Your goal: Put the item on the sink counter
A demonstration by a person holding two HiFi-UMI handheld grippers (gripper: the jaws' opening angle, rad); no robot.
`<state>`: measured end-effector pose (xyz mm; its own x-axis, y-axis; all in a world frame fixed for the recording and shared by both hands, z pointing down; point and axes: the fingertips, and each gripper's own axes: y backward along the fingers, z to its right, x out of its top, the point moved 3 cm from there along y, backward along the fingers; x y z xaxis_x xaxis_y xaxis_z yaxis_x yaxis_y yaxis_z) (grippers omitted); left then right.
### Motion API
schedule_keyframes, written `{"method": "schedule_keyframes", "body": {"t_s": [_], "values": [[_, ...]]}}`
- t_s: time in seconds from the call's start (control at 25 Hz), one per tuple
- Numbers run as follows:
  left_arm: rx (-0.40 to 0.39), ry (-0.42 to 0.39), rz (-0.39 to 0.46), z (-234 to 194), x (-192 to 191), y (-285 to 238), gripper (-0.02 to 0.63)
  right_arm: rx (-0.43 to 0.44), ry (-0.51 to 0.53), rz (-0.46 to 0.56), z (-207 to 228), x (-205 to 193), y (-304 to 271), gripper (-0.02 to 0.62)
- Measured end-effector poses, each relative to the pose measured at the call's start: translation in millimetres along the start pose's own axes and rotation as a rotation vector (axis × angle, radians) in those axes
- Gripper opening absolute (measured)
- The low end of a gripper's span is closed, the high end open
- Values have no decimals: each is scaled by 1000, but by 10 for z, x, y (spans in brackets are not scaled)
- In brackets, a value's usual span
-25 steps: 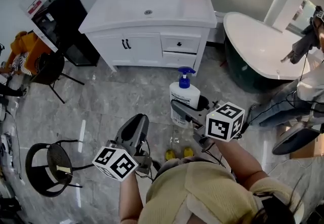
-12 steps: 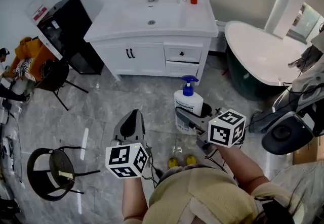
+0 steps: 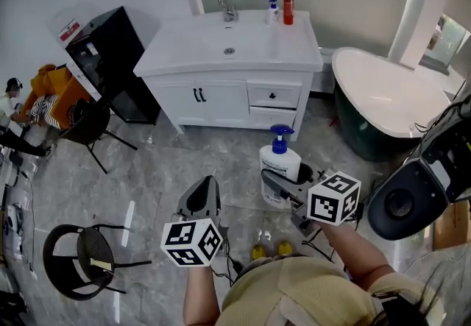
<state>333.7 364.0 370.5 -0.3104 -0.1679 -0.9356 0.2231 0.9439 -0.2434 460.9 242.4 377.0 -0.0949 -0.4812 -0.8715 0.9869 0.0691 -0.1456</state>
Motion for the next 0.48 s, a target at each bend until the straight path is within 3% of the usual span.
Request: {"method": "schedule_keyframes", "body": {"t_s": [0.48], "values": [[-33,-3,-30,-312,48,194,37,-26,78,-6,-301,26,-348,279]]}}
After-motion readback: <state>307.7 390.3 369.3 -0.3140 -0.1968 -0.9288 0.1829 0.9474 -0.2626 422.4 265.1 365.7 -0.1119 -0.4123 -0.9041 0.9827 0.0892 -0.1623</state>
